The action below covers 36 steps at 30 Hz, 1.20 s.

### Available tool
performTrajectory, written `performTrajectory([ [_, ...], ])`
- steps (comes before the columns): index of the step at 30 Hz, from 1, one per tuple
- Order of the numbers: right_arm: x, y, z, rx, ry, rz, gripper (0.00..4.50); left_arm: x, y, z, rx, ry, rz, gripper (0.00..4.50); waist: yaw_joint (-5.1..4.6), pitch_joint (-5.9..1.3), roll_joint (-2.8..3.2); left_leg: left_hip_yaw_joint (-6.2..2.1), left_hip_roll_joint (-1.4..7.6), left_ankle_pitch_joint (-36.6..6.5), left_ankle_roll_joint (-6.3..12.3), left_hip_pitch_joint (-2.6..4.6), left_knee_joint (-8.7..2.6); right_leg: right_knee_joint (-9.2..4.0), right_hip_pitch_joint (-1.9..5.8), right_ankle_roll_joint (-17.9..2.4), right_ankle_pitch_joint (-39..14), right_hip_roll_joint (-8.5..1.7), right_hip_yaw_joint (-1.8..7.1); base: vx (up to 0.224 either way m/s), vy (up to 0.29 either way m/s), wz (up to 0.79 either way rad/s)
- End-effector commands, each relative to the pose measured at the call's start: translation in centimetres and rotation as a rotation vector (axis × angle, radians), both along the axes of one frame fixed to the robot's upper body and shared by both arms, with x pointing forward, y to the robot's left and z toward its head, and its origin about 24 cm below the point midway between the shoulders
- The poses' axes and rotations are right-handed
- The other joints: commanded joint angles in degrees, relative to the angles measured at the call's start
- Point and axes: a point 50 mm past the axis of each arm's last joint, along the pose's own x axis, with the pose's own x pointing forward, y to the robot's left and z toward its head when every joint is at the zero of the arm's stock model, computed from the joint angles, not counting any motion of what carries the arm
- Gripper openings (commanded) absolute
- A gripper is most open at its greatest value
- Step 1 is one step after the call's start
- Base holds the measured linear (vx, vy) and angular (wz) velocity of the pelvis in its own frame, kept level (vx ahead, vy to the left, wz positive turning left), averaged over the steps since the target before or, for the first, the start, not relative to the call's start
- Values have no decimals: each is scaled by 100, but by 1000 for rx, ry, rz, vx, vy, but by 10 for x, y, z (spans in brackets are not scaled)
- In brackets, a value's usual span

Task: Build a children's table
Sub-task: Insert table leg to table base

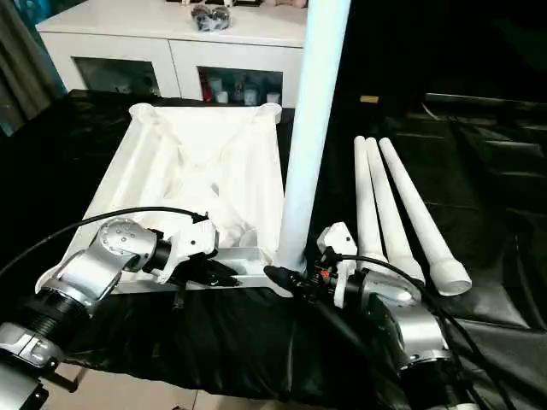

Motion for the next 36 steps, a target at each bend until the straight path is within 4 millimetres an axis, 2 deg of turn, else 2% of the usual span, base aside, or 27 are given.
performTrajectory([
  [1,-6,-2,-34,-100,148,-123,285,-3,-21,0,-57,4,-16,0,22,-208,22,-208,371,-1871,30,23,-469,-560,181,-896,-2672,-630,347,0,0,0],
  [4,8,5,-40,-91,168,-319,285,0,-36,0,-104,-1,82,0,-56,-164,16,-237,335,-2209,-47,80,-463,-667,137,-632,-3399,-638,291,0,0,0],
  [5,8,6,-40,-90,168,-321,285,0,-36,0,-104,-1,83,0,-85,-174,33,-274,340,-2301,-80,61,-485,-680,166,-535,-3486,-641,261,0,0,0],
  [7,23,18,-41,-69,193,-474,285,0,-52,-3,-119,-4,160,0,-172,-168,-50,-312,355,-2432,-124,27,-508,-689,166,-460,-3506,-631,212,0,0,0],
  [9,28,24,-41,-50,209,-524,285,0,-60,-5,-123,-3,194,0,-214,-166,-5,-303,319,-2746,-134,158,-461,-769,77,-381,-3711,-643,176,0,0,0],
  [10,29,27,-41,-42,215,-532,284,0,-63,-5,-125,-5,201,0,-255,-148,-52,-304,322,-2815,-85,151,-468,-804,75,-366,-3677,-630,146,0,0,0],
  [12,32,35,-40,-26,224,-547,284,-1,-69,-5,-132,-4,218,0,-279,-141,-7,-320,323,-2953,-66,138,-491,-827,97,-270,-3701,-629,95,0,0,0],
  [14,33,41,-40,-17,229,-550,284,-2,-73,-5,-135,-5,219,0,-329,-128,-71,-326,306,-3139,-77,162,-471,-892,73,-122,-3921,-638,-1,0,0,0],
  [15,34,45,-40,-9,236,-564,284,-3,-75,-6,-137,-9,214,0,-364,-113,-53,-335,307,-3343,-106,245,-444,-955,25,-36,-4053,-656,-83,0,0,0],
  [16,34,47,-40,-7,239,-569,284,-3,-76,-6,-136,-11,211,0,-434,-95,21,-366,336,-3718,-162,309,-465,-988,32,26,-3923,-622,-216,0,0,0],
  [17,35,48,-41,-8,241,-581,284,-3,-76,-6,-135,-12,214,0,-490,-82,49,-462,434,-4159,-260,193,-618,-857,188,30,-3470,-591,-259,0,0,0],
  [18,36,48,-41,-11,241,-589,284,-3,-75,-6,-134,-13,217,0,-474,-76,96,-515,505,-4428,-324,96,-743,-671,299,-41,-3064,-563,-205,0,0,0],
  [19,38,47,-40,-23,240,-618,284,-2,-74,-6,-132,-15,221,0,-417,-101,103,-530,585,-4699,-420,14,-912,-369,376,-260,-2253,-549,-56,0,0,0],
  [20,39,47,-40,-19,236,-630,284,-2,-74,-6,-130,-17,226,0,-410,-79,52,-489,557,-4803,-465,25,-940,-375,312,-327,-2232,-535,-20,0,0,0],
  [21,41,46,-38,-9,224,-639,284,-2,-73,-6,-128,-18,231,0,-387,-68,-47,-394,354,-4619,-490,270,-698,-724,22,-273,-3317,-629,-14,0,0,0],
  [22,42,46,-38,-4,216,-641,284,-2,-73,-6,-127,-18,234,0,-451,-16,-101,-331,166,-4056,-306,539,-311,-1151,-218,-10,-4515,-748,-238,0,0,0],
  [23,43,46,-36,2,207,-645,319,-2,-72,-6,-127,-18,235,0,-525,10,13,-367,186,-3751,-228,428,-268,-1301,19,384,-4912,-716,-607,50,-13,-7],
  [24,44,45,-35,10,201,-645,319,-2,-72,-6,-126,-18,235,0,-586,-8,28,-438,327,-3971,-256,235,-447,-1115,270,460,-4450,-675,-700,28,56,-26],
  [25,45,45,-33,31,193,-643,340,-3,-71,-6,-126,-19,235,0,-323,-68,240,-426,559,-5019,-446,-378,-1134,333,861,-88,-1710,-370,-299,28,56,-26],
  [26,47,42,-28,59,167,-639,356,-3,-70,-7,-125,-20,232,0,-428,-84,151,-392,525,-4999,-460,-185,-1130,101,629,-156,-835,-319,-277,72,32,-6],
  [27,47,42,-28,62,163,-638,356,-3,-70,-7,-125,-20,231,0,-360,-168,-89,-414,345,-4477,-444,351,-836,-223,74,-363,-1199,-494,44,110,-73,10],
  [28,49,38,-22,65,123,-628,363,-3,-67,-6,-125,-22,227,0,-279,-173,-94,-391,264,-3322,-379,74,-551,-511,128,-673,-2695,-914,280,110,-73,10],
  [29,50,36,-20,60,99,-625,363,-3,-66,-6,-126,-24,223,0,-141,-292,-212,-328,299,-1858,-81,-111,-468,-499,247,-759,-2483,-949,379,73,-83,1],
  [30,51,34,-18,58,82,-623,373,-3,-65,-6,-126,-24,220,0,-80,-299,-232,-295,325,-1300,61,-150,-460,-450,241,-859,-2031,-901,377,0,0,0],
  [31,51,31,-15,65,62,-613,373,-3,-64,-6,-125,-26,213,0,-4,-358,-241,-202,307,-324,349,-139,-385,-300,255,-1047,-785,-796,338,0,0,0],
  [33,51,25,-9,61,19,-582,373,-3,-61,-6,-125,-29,195,0,42,-359,-177,-145,318,223,746,-201,-374,-172,262,-1292,447,-721,293,0,0,0],
  [36,47,16,-2,50,-40,-506,373,-4,-55,-6,-119,-25,165,0,58,-379,-174,-123,355,56,922,-166,-346,-116,231,-1435,882,-631,303,0,0,0],
])
